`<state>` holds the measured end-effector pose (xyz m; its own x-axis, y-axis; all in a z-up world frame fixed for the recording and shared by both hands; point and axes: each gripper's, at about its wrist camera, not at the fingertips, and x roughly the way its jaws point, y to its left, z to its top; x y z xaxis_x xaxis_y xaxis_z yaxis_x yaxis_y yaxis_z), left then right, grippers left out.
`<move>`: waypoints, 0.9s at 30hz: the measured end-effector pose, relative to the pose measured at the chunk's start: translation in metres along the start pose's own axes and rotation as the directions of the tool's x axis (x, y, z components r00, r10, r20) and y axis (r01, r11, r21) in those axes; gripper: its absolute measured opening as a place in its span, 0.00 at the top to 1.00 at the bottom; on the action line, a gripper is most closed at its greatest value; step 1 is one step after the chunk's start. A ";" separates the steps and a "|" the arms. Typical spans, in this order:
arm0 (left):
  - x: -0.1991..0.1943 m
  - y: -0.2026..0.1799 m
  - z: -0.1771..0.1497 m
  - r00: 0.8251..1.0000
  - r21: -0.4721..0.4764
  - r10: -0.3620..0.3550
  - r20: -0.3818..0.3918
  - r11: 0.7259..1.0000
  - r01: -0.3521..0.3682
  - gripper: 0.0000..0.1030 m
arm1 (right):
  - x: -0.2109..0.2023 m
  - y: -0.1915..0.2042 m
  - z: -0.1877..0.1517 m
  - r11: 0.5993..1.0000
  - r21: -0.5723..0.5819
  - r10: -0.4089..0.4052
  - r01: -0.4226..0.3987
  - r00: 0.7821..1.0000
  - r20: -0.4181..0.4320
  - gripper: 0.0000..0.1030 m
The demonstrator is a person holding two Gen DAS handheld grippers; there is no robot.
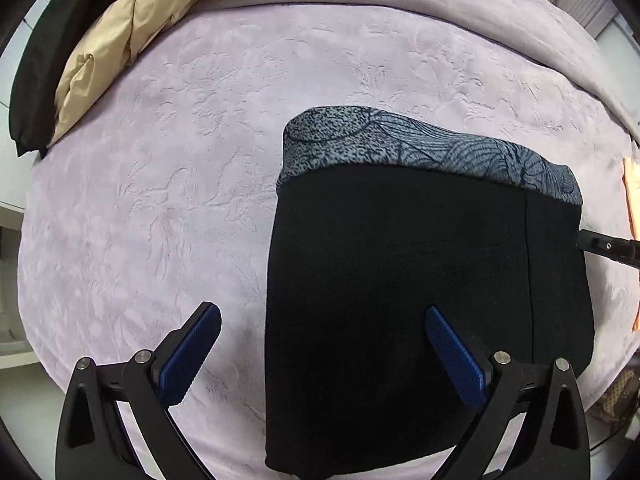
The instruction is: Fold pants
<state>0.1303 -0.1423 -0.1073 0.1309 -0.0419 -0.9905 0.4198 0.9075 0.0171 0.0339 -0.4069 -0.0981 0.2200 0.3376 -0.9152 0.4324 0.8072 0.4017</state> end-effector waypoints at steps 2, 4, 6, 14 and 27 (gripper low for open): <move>-0.003 -0.003 -0.002 1.000 0.011 0.016 -0.005 1.000 -0.016 0.01 | -0.004 -0.002 -0.004 1.000 0.015 0.007 -0.007 1.000 -0.014 1.00; -0.007 -0.007 -0.004 0.999 0.019 0.033 -0.006 0.999 -0.033 0.01 | -0.012 0.001 -0.008 1.000 0.017 -0.008 0.009 1.000 -0.017 0.95; -0.013 -0.009 -0.008 0.999 0.020 0.042 -0.005 0.999 -0.042 0.01 | -0.024 0.009 -0.013 1.000 0.006 -0.018 0.018 1.000 -0.005 0.93; -0.026 -0.016 -0.016 0.998 -0.024 0.067 -0.008 0.997 -0.068 0.01 | -0.030 0.053 -0.045 0.992 -0.127 -0.006 0.007 1.000 0.008 0.66; -0.061 -0.027 -0.039 0.993 -0.103 0.116 0.008 0.988 -0.114 0.01 | -0.022 0.017 -0.068 0.995 -0.100 0.000 -0.010 0.995 -0.103 0.45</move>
<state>0.0755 -0.1479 -0.0531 0.1859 0.0599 -0.9807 0.3073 0.9445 0.1159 -0.0233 -0.3674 -0.0727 0.1287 0.3854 -0.9137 0.3402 0.8483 0.4058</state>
